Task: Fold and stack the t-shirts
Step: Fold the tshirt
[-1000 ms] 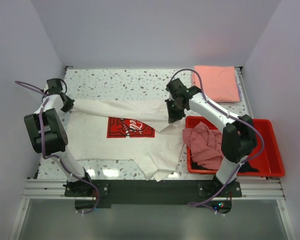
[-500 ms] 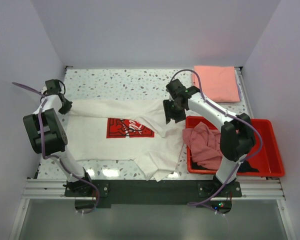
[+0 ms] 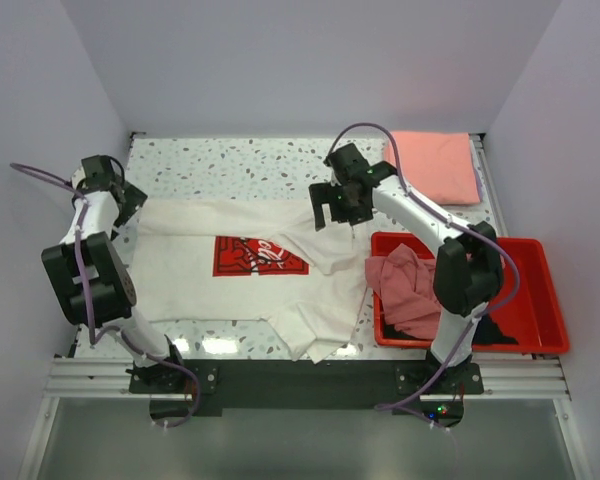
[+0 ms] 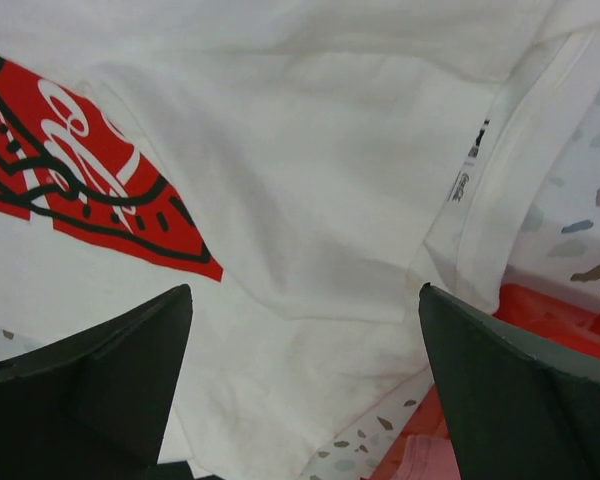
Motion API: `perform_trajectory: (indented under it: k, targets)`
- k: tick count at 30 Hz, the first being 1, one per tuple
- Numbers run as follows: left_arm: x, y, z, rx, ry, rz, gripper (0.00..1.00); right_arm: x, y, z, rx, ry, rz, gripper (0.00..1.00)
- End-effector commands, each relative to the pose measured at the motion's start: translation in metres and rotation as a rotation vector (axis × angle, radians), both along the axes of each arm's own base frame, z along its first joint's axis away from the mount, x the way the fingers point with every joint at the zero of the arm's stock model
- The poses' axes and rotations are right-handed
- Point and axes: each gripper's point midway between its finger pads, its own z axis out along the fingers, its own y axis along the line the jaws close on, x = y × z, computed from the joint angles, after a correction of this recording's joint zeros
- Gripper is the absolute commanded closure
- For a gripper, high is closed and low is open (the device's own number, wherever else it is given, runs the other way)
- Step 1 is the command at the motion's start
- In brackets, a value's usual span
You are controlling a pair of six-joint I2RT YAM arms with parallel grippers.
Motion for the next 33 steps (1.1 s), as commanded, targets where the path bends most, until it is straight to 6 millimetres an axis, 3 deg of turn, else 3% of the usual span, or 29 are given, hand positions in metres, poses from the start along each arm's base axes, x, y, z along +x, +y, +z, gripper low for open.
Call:
perform_trajectory:
  k: [1, 6, 10, 13, 16, 19, 23, 25, 26, 28, 29, 32, 33]
  targets:
    - [0.005, -0.003, 0.048, 0.014, -0.124, 0.004, 0.00, 0.042, 0.002, 0.011, 0.004, -0.116, -0.027, 0.01]
    - [0.022, -0.029, 0.065, 0.016, -0.187, -0.098, 0.00, 0.087, -0.008, -0.001, 0.068, -0.152, -0.068, 0.01]
    - [0.044, -0.047, 0.053, -0.019, -0.199, -0.193, 0.00, 0.116, -0.003, -0.012, 0.183, -0.149, -0.018, 0.01]
    - [0.060, -0.051, 0.025, -0.043, -0.171, -0.229, 0.00, 0.129, -0.002, -0.026, 0.199, -0.155, 0.047, 0.03]
    - [0.069, -0.051, 0.010, -0.054, -0.141, -0.245, 0.00, 0.139, -0.010, -0.038, 0.171, -0.135, 0.051, 0.05]
    - [0.068, -0.048, -0.022, -0.060, -0.064, -0.237, 0.00, 0.149, -0.018, -0.042, 0.152, -0.151, 0.046, 0.05]
    - [0.063, -0.043, -0.044, -0.054, -0.011, -0.223, 0.00, 0.157, -0.013, -0.051, 0.191, -0.151, 0.081, 0.08]
    - [0.059, -0.039, -0.054, -0.046, 0.019, -0.213, 0.00, 0.157, -0.008, -0.052, 0.217, -0.140, 0.091, 0.23]
    - [0.058, -0.039, -0.056, -0.044, 0.028, -0.211, 0.00, 0.157, -0.006, -0.052, 0.227, -0.137, 0.088, 0.43]
    - [0.055, -0.036, -0.059, -0.034, 0.046, -0.199, 0.00, 0.156, -0.012, -0.053, 0.211, -0.129, 0.043, 0.61]
    - [0.054, -0.035, -0.060, -0.031, 0.051, -0.196, 0.00, 0.160, -0.024, -0.055, 0.153, -0.140, -0.005, 0.76]
    - [0.052, -0.032, -0.062, -0.016, 0.067, -0.183, 0.00, 0.163, -0.044, -0.052, 0.077, -0.152, -0.089, 0.90]
    - [0.051, -0.030, -0.062, -0.010, 0.071, -0.179, 0.00, 0.167, -0.057, -0.051, 0.052, -0.159, -0.124, 0.91]
